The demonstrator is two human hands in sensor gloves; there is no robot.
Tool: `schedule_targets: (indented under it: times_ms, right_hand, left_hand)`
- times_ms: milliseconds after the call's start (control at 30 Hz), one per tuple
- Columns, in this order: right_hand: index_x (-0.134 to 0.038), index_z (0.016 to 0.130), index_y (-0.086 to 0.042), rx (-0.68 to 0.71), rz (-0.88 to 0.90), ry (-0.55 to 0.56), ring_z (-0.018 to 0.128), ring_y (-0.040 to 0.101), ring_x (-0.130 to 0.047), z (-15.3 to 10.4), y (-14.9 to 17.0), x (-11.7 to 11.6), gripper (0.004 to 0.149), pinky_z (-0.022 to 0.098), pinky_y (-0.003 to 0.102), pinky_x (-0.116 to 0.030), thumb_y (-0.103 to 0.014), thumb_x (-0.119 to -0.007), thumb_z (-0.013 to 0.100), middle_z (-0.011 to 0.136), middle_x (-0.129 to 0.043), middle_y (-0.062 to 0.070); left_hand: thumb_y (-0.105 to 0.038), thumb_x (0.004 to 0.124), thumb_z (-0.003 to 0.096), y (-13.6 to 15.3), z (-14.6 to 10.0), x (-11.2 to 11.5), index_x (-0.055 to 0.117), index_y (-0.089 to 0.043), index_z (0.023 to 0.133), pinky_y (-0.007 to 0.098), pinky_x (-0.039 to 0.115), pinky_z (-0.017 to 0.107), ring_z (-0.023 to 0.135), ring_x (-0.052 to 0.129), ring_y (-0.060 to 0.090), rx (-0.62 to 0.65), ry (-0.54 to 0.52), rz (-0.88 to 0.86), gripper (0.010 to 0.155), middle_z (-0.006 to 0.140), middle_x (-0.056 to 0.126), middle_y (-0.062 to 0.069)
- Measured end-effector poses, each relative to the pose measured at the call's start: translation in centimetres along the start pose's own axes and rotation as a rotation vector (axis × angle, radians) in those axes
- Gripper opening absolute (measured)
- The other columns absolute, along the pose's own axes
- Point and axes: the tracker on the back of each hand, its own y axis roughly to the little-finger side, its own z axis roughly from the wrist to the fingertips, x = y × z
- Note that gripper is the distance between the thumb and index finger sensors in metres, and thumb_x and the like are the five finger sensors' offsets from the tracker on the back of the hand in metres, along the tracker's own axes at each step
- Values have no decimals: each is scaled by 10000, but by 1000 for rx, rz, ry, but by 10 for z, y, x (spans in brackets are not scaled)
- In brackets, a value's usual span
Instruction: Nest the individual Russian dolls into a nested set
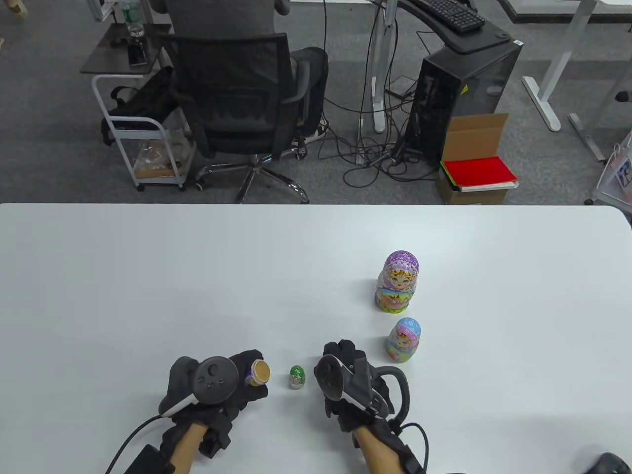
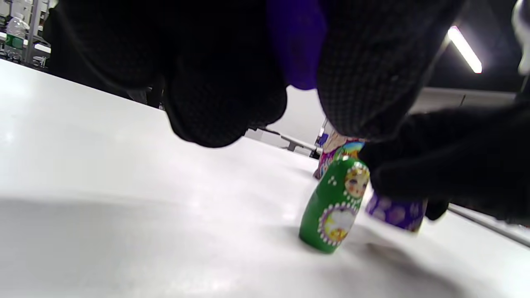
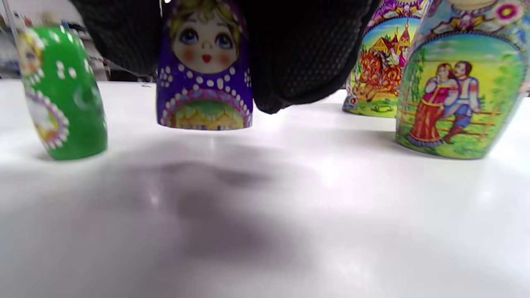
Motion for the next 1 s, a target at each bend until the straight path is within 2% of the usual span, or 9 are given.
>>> schedule_targets:
  times_ms: [133, 333, 400, 533, 600, 667, 733, 867, 1000]
  right_hand:
    - [-589, 1021, -220, 6, -19, -27, 807, 286, -907, 2, -6, -7, 537, 589, 369, -864, -526, -750, 611, 1041, -666, 51]
    - [-598, 1018, -222, 4, -50, -48, 801, 282, -911, 3, -8, -11, 536, 587, 372, -864, -537, -741, 608, 1034, -677, 50]
    - [-578, 1044, -210, 9, -27, -74, 821, 311, -894, 2, -8, -9, 576, 599, 407, -845, -573, -685, 611, 1050, -666, 67]
    - [-511, 1095, -206, 48, 62, 41, 923, 362, -808, -6, -9, 7, 610, 656, 472, -789, -579, -624, 625, 1106, -607, 79]
    - [-466, 1114, -241, 147, 82, 92, 1016, 367, -711, -9, -14, 13, 624, 720, 521, -720, -589, -628, 622, 1144, -560, 50]
    - [-430, 1128, -275, 227, 52, 90, 1099, 360, -591, -12, -22, 13, 648, 778, 573, -624, -603, -640, 610, 1172, -529, 19]
    - [-423, 1134, -287, 269, -38, 74, 1121, 356, -563, -13, -34, 8, 666, 790, 594, -596, -604, -661, 599, 1177, -533, 12]
    - [-452, 1125, -289, 299, -140, 73, 1110, 327, -615, -11, -48, 2, 653, 789, 596, -604, -583, -690, 593, 1161, -580, -1]
    - [-488, 1106, -286, 290, -187, 74, 1063, 297, -702, -7, -55, -3, 582, 781, 585, -625, -496, -716, 614, 1113, -650, -26]
  left_hand:
    - [-431, 965, 410, 7, 0, 0, 752, -25, 989, 590, 821, 514, 600, 1026, 286, -23, 7, -45, 739, 787, 968, 145]
    - [-438, 947, 426, 17, 3, 5, 728, -19, 1006, 607, 793, 530, 619, 1010, 298, -44, 83, -38, 748, 804, 953, 139]
    - [-438, 944, 429, 19, 3, 5, 719, -28, 1014, 607, 787, 537, 631, 1005, 299, -41, 89, -37, 749, 816, 945, 134]
    - [-438, 940, 431, 19, 3, 4, 708, -39, 1025, 613, 783, 541, 649, 1000, 302, -41, 99, -28, 752, 834, 936, 131]
    - [-433, 939, 434, 20, 4, 5, 701, -39, 1029, 614, 780, 543, 655, 996, 305, -45, 108, -28, 752, 840, 933, 131]
    - [-431, 940, 434, 21, 5, 6, 700, -44, 1030, 615, 778, 545, 656, 995, 302, -46, 126, -28, 750, 835, 933, 122]
    - [-436, 938, 434, 23, 6, 9, 703, -48, 1028, 614, 777, 545, 651, 994, 294, -42, 164, -33, 748, 816, 937, 103]
    - [-438, 939, 434, 24, 7, 10, 706, -52, 1026, 612, 777, 548, 646, 995, 288, -47, 177, -34, 744, 804, 940, 94]
    - [-439, 938, 434, 23, 7, 11, 702, -56, 1028, 614, 774, 552, 654, 993, 288, -38, 194, -37, 745, 811, 937, 91]
